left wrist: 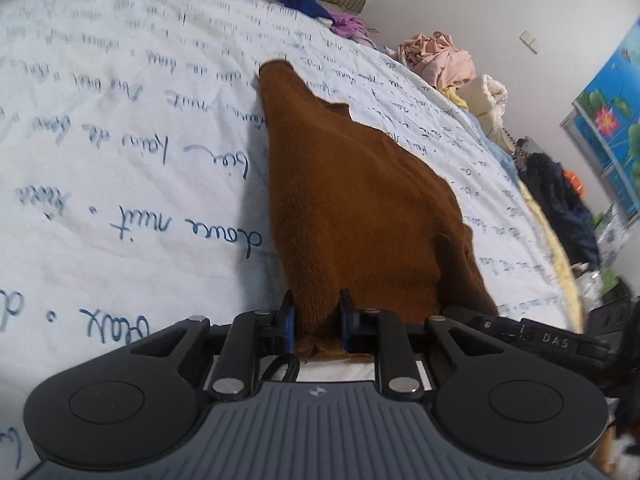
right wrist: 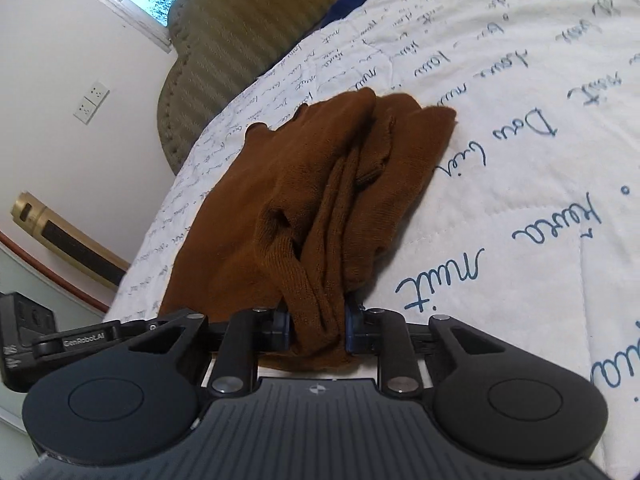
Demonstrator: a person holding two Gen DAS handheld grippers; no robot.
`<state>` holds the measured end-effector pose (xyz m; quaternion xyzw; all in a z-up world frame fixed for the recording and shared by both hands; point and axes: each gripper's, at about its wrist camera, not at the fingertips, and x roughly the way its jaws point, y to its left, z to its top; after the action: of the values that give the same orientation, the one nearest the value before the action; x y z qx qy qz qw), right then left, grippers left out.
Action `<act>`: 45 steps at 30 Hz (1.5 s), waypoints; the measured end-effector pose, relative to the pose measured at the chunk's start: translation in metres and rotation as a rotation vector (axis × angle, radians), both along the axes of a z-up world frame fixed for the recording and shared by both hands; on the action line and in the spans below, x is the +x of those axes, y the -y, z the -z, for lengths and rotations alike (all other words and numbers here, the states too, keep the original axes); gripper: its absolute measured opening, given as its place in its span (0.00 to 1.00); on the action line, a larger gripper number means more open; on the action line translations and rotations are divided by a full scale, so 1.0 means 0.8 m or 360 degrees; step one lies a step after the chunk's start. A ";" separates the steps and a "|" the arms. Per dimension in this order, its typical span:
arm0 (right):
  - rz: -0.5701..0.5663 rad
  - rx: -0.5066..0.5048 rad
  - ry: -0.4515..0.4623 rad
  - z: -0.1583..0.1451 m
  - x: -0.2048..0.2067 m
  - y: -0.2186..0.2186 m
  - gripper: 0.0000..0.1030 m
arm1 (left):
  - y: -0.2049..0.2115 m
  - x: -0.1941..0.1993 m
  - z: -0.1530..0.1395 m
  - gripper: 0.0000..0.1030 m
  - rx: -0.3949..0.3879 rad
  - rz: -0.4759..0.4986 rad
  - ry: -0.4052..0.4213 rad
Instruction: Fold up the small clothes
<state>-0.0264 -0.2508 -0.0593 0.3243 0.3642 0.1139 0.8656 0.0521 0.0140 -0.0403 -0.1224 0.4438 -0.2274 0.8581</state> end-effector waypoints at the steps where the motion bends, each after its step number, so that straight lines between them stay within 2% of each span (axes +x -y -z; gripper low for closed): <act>1: 0.0018 -0.0041 -0.0007 -0.002 -0.001 -0.003 0.28 | 0.004 -0.005 -0.003 0.21 0.0051 -0.0016 0.0031; 2: 0.0031 -0.0067 -0.0006 -0.003 -0.002 -0.006 0.33 | 0.007 -0.010 -0.005 0.21 0.0096 -0.0039 0.0058; 4: 0.0019 -0.0145 0.0018 -0.006 -0.006 -0.014 0.37 | 0.010 -0.019 -0.009 0.22 0.0148 -0.0065 0.0097; 6: 0.0012 -0.0248 0.0037 -0.010 -0.011 -0.023 0.38 | 0.012 -0.028 -0.011 0.23 0.0185 -0.0088 0.0126; 9: 0.0008 -0.0319 0.0055 -0.014 -0.016 -0.031 0.37 | 0.016 -0.038 -0.011 0.23 0.0233 -0.0113 0.0136; 11: -0.0011 -0.0325 0.0066 -0.015 -0.018 -0.032 0.28 | 0.015 -0.044 -0.011 0.23 0.0245 -0.0124 0.0146; 18: 0.0021 -0.0205 0.0039 -0.011 -0.022 -0.021 0.25 | 0.013 -0.050 -0.009 0.23 0.0270 -0.0132 0.0108; 21: 0.0043 -0.0260 0.0035 -0.014 -0.027 -0.026 0.34 | 0.015 -0.055 -0.008 0.23 0.0318 -0.0132 0.0105; 26: 0.0011 -0.0428 0.0067 -0.020 -0.041 -0.047 0.54 | 0.015 -0.064 -0.002 0.24 0.0410 -0.0156 0.0113; 35: 0.0022 -0.0500 0.0095 -0.020 -0.053 -0.061 0.66 | 0.011 -0.074 -0.005 0.31 0.0466 -0.0185 0.0132; 37: 0.0032 -0.0565 0.0109 -0.020 -0.057 -0.069 0.68 | 0.011 -0.077 -0.005 0.34 0.0489 -0.0202 0.0147; 42: 0.0028 -0.0789 0.0153 -0.021 -0.067 -0.094 0.79 | 0.009 -0.086 -0.005 0.60 0.0568 -0.0267 0.0229; 45: 0.0024 -0.0954 0.0174 -0.019 -0.071 -0.110 0.86 | 0.007 -0.090 -0.002 0.63 0.0619 -0.0310 0.0275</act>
<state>-0.0829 -0.1630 -0.0441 0.0507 0.3321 0.0121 0.9418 -0.0203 0.0081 -0.0384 0.0229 0.3902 -0.0633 0.9183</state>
